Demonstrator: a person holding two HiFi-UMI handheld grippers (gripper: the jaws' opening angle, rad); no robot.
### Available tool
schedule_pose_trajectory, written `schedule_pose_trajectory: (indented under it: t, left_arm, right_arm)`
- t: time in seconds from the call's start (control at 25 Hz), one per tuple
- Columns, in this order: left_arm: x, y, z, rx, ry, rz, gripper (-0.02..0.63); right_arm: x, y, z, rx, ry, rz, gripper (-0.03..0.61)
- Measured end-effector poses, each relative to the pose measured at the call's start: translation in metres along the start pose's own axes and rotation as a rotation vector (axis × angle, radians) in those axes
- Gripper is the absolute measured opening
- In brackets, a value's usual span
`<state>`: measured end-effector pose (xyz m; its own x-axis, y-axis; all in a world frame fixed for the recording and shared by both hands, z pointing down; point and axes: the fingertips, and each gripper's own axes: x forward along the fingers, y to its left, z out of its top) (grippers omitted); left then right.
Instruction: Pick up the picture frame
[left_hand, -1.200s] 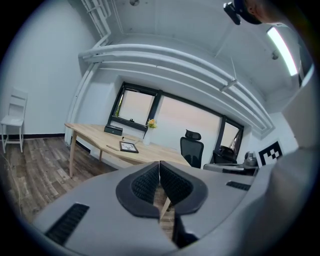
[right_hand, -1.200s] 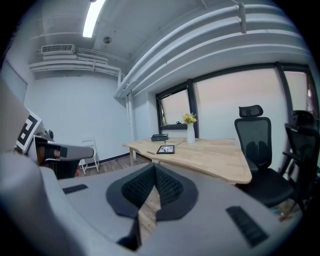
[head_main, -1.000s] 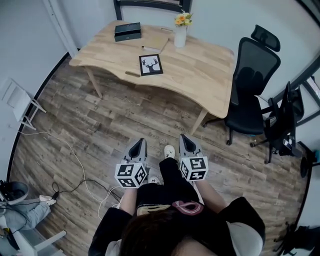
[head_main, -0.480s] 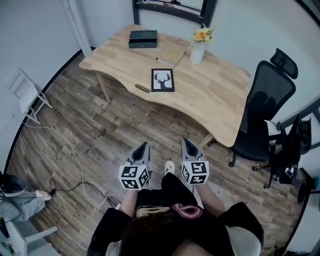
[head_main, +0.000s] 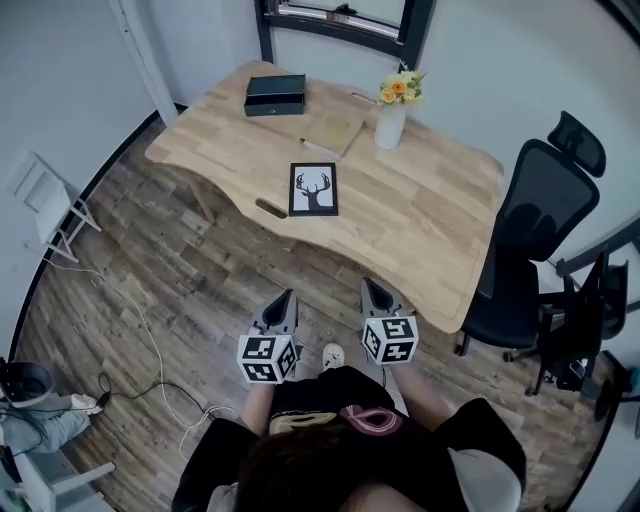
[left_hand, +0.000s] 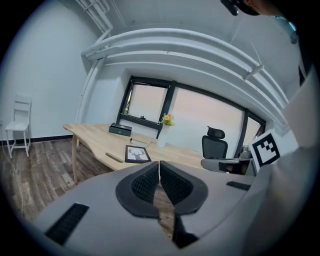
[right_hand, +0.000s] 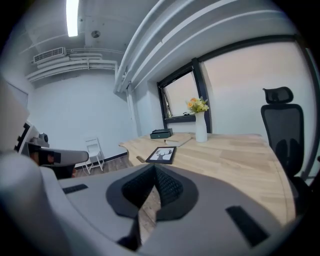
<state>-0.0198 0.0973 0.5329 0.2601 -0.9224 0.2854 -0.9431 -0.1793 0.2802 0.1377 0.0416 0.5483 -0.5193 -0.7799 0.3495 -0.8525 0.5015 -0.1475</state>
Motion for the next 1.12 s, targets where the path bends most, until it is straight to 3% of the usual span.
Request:
schedule_pose_trajectory:
  t: [0.2, 0.36, 0.76, 1.12]
  left_arm:
    - [0.042, -0.004, 0.012, -0.011, -0.004, -0.015, 0.018]
    - [0.067, -0.003, 0.011, -0.010, 0.014, 0.034, 0.020]
    - [0.090, 0.014, 0.009, -0.070, 0.043, 0.073, 0.020]
    - [0.132, 0.045, 0.021, -0.079, 0.050, 0.056, 0.020]
  right_arm:
    - [0.027, -0.020, 0.013, -0.019, -0.009, 0.025, 0.011]
    - [0.045, -0.034, 0.017, -0.038, -0.001, 0.048, 0.011]
    - [0.070, -0.050, 0.019, -0.034, 0.044, 0.065, 0.011]
    - [0.109, -0.054, 0.033, -0.039, 0.041, 0.030, 0.011]
